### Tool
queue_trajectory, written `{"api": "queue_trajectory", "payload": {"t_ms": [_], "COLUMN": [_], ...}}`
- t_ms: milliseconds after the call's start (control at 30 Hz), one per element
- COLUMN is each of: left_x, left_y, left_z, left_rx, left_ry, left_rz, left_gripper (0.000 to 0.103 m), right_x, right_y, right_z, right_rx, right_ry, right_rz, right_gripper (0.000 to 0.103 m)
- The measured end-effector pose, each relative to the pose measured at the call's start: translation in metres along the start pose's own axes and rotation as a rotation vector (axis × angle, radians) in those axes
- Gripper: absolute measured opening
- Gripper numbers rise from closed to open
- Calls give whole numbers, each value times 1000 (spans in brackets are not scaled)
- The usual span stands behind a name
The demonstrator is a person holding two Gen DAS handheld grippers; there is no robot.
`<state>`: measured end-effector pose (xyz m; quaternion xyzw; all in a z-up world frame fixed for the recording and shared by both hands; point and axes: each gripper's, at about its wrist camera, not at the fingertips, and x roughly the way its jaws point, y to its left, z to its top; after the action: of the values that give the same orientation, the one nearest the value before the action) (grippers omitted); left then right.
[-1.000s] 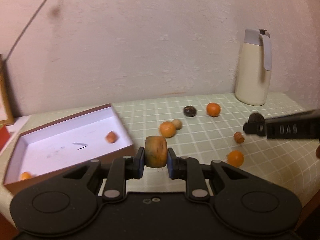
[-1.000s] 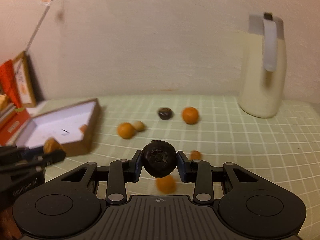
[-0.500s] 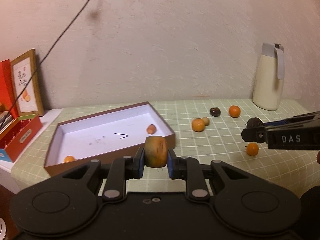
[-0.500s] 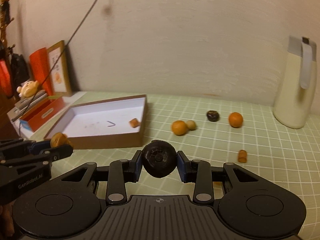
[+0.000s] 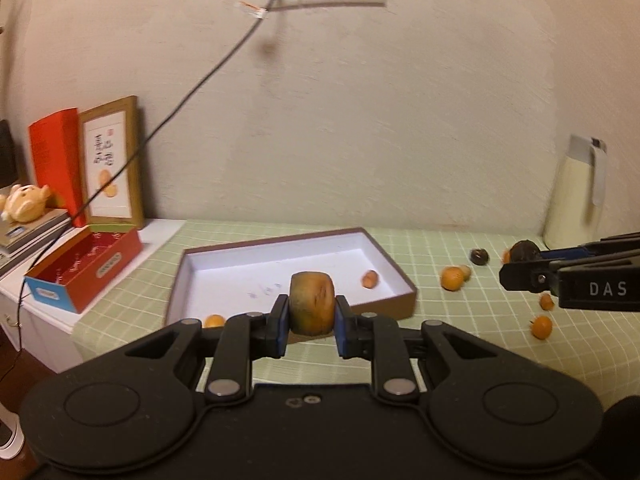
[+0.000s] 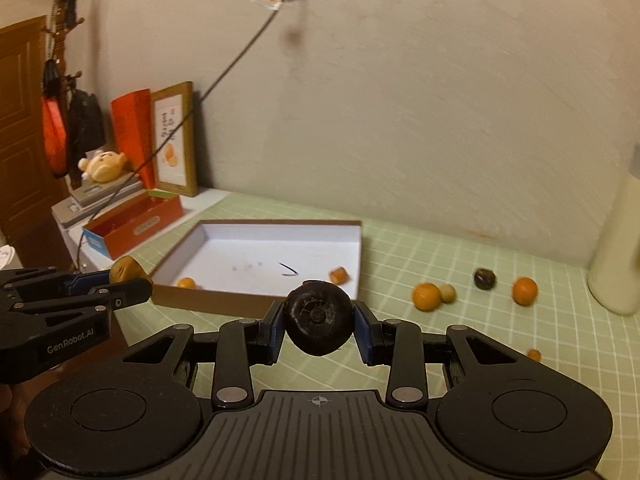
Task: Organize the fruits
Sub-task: 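Carry the dried fruit and chestnut over the white box with both tools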
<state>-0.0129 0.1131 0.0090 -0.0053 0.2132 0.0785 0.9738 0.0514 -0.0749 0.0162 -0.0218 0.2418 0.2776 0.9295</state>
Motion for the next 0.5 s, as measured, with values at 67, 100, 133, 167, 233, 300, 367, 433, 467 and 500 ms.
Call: {"api": "queue_trajectory", "payload": {"t_ms": [67, 100, 133, 167, 233, 300, 367, 433, 467, 500], "left_x": [-1, -1, -1, 0, 3, 4, 7, 11, 14, 16], "left_y": [8, 12, 15, 19, 27, 33, 40, 47, 51, 54], "left_z": [2, 4, 6, 8, 13, 16, 19, 21, 22, 23], "left_rx": [-10, -12, -14, -16, -25, -30, -33, -35, -37, -39], "left_ry": [-8, -14, -19, -23, -31, -38, -45, -49, -51, -51], "left_rz": [17, 28, 38, 48, 64, 77, 91, 103, 107, 111], "left_gripper": [12, 12, 12, 12, 12, 12, 12, 12, 12, 12], "right_x": [3, 5, 7, 8, 14, 19, 25, 31, 34, 38], "right_y": [7, 11, 13, 16, 21, 25, 28, 29, 30, 30], "right_z": [5, 7, 10, 12, 17, 21, 27, 32, 34, 37], "right_rx": [-13, -20, -25, -31, -40, -47, -51, -55, -55, -53], "right_ry": [-3, -6, -9, -11, -17, -24, -29, -34, -36, -38], "right_rz": [10, 15, 20, 23, 31, 34, 40, 42, 42, 44], "right_gripper": [37, 37, 37, 37, 37, 37, 37, 37, 37, 37]}}
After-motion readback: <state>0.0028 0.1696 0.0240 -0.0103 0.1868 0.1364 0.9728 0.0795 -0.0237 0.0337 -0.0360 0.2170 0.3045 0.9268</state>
